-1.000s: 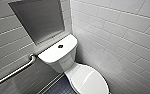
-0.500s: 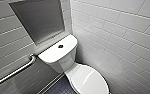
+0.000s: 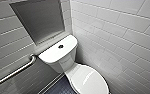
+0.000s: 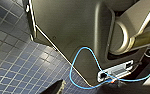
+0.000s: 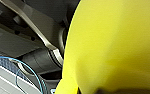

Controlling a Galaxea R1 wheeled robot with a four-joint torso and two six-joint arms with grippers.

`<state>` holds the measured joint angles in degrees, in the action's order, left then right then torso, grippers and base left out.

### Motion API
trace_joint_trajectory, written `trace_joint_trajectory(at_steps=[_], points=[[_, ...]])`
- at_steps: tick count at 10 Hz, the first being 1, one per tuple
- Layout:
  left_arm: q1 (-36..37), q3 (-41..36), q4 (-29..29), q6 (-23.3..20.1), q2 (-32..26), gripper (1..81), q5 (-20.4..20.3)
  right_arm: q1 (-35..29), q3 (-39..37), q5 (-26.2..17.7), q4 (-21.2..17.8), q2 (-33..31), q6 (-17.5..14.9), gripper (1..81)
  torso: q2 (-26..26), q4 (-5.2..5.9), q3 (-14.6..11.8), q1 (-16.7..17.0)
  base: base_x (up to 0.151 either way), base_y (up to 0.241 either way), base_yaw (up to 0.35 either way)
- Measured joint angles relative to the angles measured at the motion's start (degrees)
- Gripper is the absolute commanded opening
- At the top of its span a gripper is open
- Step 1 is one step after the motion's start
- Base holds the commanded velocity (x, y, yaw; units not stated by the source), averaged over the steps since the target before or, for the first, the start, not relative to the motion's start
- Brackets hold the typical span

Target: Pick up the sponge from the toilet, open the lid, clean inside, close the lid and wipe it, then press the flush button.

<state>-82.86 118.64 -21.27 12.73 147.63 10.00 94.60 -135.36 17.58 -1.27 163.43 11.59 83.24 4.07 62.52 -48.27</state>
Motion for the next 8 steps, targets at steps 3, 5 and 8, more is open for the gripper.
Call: trace_joint_trajectory(at_steps=[3, 5, 8], points=[[-3.72, -1.0, 0.38, -1.96, -0.57, 81.1, -8.55, -0.67, 9.79, 1.57, 0.01, -7.56, 0.0, 1.0, 0.02, 0.02, -0.05, 0.02, 0.0, 0.0, 0.0], [-3.41, -1.05, 0.3, -2.17, 0.69, 81.1, -8.96, -1.77, 23.08, 2.29, 0.04, -14.69, 0.0, 1.0, 0.05, 0.0, -0.05, 0.02, 0.0, 0.0, 0.0], [-3.41, -1.08, 0.28, -2.47, 2.65, 81.1, -8.95, -5.63, 38.56, 3.74, 0.12, -27.59, 0.04, 1.0, 0.05, 0.02, -0.05, 0.02, 0.0, 0.0, 0.0]])
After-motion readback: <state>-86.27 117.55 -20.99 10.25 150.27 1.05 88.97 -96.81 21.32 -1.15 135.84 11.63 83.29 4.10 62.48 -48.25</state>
